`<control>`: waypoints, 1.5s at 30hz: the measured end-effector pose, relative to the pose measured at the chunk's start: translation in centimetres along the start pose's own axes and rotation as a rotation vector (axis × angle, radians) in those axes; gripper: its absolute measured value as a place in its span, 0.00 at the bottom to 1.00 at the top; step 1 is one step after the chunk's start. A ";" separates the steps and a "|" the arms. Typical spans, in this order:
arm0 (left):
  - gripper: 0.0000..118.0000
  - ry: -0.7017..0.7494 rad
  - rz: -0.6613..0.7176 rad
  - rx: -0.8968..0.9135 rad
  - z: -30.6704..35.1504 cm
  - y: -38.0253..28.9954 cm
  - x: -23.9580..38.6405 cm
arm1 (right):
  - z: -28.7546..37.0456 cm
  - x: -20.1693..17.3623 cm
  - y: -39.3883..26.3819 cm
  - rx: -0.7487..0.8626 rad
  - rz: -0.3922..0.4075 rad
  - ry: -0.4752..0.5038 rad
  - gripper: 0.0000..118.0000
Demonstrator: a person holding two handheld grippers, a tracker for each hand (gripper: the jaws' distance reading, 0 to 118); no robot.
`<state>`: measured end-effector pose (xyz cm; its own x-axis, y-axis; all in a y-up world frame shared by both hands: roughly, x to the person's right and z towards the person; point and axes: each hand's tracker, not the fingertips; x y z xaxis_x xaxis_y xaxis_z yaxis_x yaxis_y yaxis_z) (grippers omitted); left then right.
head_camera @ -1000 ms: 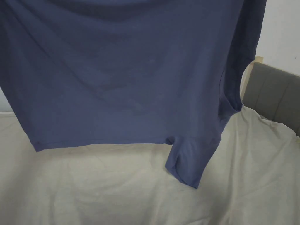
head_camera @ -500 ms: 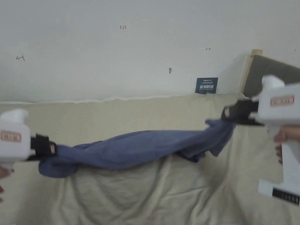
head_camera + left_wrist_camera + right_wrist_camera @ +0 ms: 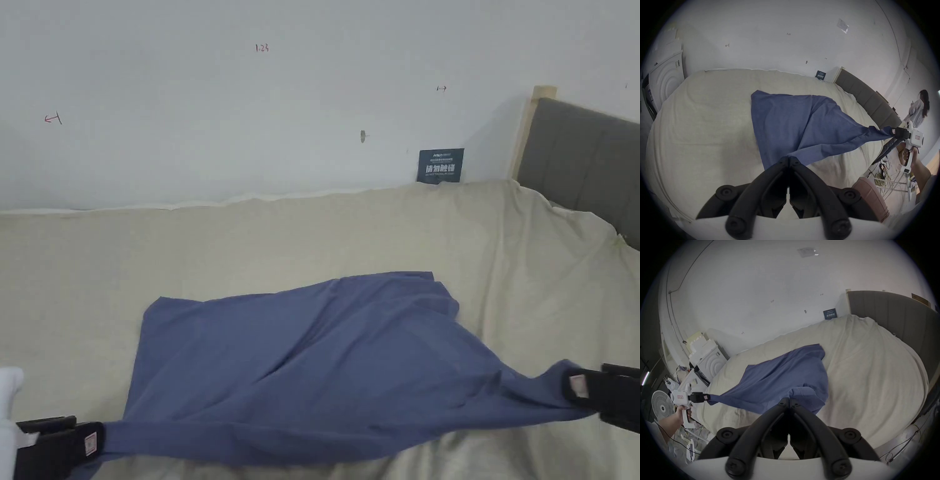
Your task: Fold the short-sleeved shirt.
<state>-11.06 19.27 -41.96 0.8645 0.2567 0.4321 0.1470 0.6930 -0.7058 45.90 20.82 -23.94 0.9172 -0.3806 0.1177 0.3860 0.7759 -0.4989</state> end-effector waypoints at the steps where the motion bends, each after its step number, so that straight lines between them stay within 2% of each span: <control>1: 0.01 -0.001 -0.003 0.002 0.4 -0.3 0.1 | 0.8 0.5 0.0 0.014 -0.016 -0.008 0.00; 4: 0.01 -0.010 -0.015 -0.038 0.5 -1.9 0.8 | 1.6 2.0 -0.8 -0.035 -0.062 -0.035 0.00; 7: 0.01 0.026 -0.045 -0.137 -1.3 -4.6 1.4 | 1.3 4.0 -3.0 -0.096 -0.088 -0.120 0.00; 10: 0.01 0.059 -0.055 -0.232 -3.9 -7.8 2.0 | -0.4 6.8 -6.1 -0.176 -0.168 -0.183 0.00; 13: 0.01 0.058 -0.012 -0.242 -5.4 -9.6 2.0 | -2.0 9.0 -8.9 -0.204 -0.167 -0.313 0.00; 18: 0.02 0.070 0.064 -0.247 -6.5 -10.7 0.6 | -4.3 10.9 -11.1 -0.248 -0.191 -0.437 0.00; 20: 0.03 0.074 0.089 -0.246 -6.5 -10.8 0.1 | -5.1 11.1 -11.4 -0.256 -0.205 -0.448 0.00; 21: 0.05 0.077 0.103 -0.250 -6.3 -10.9 0.4 | -5.6 11.0 -11.5 -0.260 -0.202 -0.449 0.00; 23: 0.17 0.081 0.111 -0.281 -6.5 -10.8 0.1 | -6.3 10.5 -11.7 -0.266 -0.172 -0.453 0.01; 24: 0.32 0.096 0.103 -0.294 -6.6 -11.0 0.0 | -6.3 10.5 -11.7 -0.263 -0.165 -0.453 0.04; 25: 0.58 0.125 0.091 -0.311 -6.9 -11.4 -0.7 | -6.4 10.5 -11.7 -0.258 -0.159 -0.461 0.25; 26: 0.70 0.157 0.078 -0.327 -6.9 -11.6 -0.9 | -6.5 10.5 -11.6 -0.260 -0.155 -0.473 0.43; 27: 0.75 0.181 0.081 -0.334 -6.8 -11.8 -1.3 | -6.4 10.6 -11.4 -0.273 -0.149 -0.502 0.53; 28: 0.75 0.183 0.093 -0.324 -6.4 -12.0 -1.6 | -6.5 11.8 -11.3 -0.291 -0.137 -0.522 0.53; 29: 0.86 0.189 0.117 -0.302 -5.7 -12.1 -1.9 | -6.1 11.8 -11.1 -0.280 -0.127 -0.563 0.78; 30: 0.87 0.176 0.155 -0.263 -4.8 -12.0 -2.5 | -5.1 11.6 -10.6 -0.234 -0.112 -0.581 0.91; 32: 0.87 0.190 0.222 -0.203 -3.1 -11.6 -3.1 | -3.4 10.7 -9.4 -0.123 -0.097 -0.581 0.93; 34: 0.87 0.182 0.247 -0.122 -0.6 -11.0 -2.6 | -1.4 9.0 -8.0 -0.043 -0.088 -0.525 0.93; 39: 0.87 0.189 0.237 0.163 4.2 -11.1 -0.2 | 3.0 1.6 -7.2 0.231 -0.112 -0.256 0.93; 42: 0.83 0.173 0.234 0.282 6.4 -11.9 1.7 | 3.7 -2.2 -8.0 0.271 -0.120 -0.111 0.91; 43: 0.71 0.181 0.212 0.296 6.7 -12.1 2.0 | 3.7 -3.1 -8.3 0.276 -0.101 -0.083 0.82; 44: 0.52 0.193 0.191 0.295 6.9 -12.2 2.3 | 3.5 -3.8 -8.6 0.286 -0.073 -0.076 0.65; 45: 0.19 0.230 0.157 0.300 7.0 -12.4 3.1 | 3.4 -4.6 -8.8 0.301 -0.028 -0.097 0.33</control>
<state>-13.57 16.18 -27.96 0.9553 0.2408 0.1713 -0.1122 0.8319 -0.5435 38.61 17.49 -17.16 0.9055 -0.3654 0.2159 0.4097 0.8853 -0.2198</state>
